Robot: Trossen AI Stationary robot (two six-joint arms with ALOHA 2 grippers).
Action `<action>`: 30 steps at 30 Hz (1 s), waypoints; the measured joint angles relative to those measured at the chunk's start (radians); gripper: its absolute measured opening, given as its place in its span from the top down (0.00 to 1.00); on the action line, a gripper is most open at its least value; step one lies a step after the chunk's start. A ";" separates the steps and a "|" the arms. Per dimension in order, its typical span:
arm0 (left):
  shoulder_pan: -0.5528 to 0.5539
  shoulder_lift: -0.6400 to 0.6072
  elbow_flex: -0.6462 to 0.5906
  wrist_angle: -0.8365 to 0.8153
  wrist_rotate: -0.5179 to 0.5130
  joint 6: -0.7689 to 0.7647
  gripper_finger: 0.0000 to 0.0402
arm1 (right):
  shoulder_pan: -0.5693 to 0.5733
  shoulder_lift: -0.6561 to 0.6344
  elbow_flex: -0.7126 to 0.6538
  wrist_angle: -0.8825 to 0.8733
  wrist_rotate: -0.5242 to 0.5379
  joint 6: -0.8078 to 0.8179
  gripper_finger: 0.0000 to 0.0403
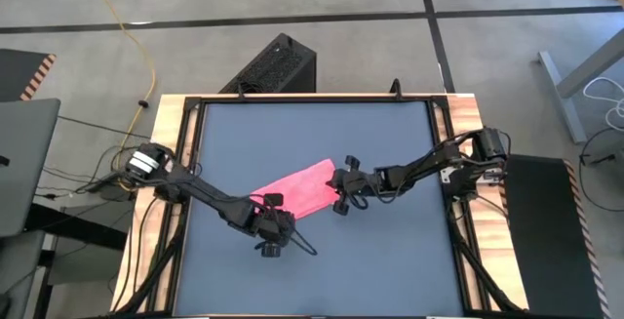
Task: Roll towel
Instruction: Fold the microfiber towel
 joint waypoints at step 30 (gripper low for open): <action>0.019 -0.050 -0.061 -0.029 -0.127 -0.006 0.73 | 0.017 -0.001 0.000 0.005 -0.005 0.000 0.96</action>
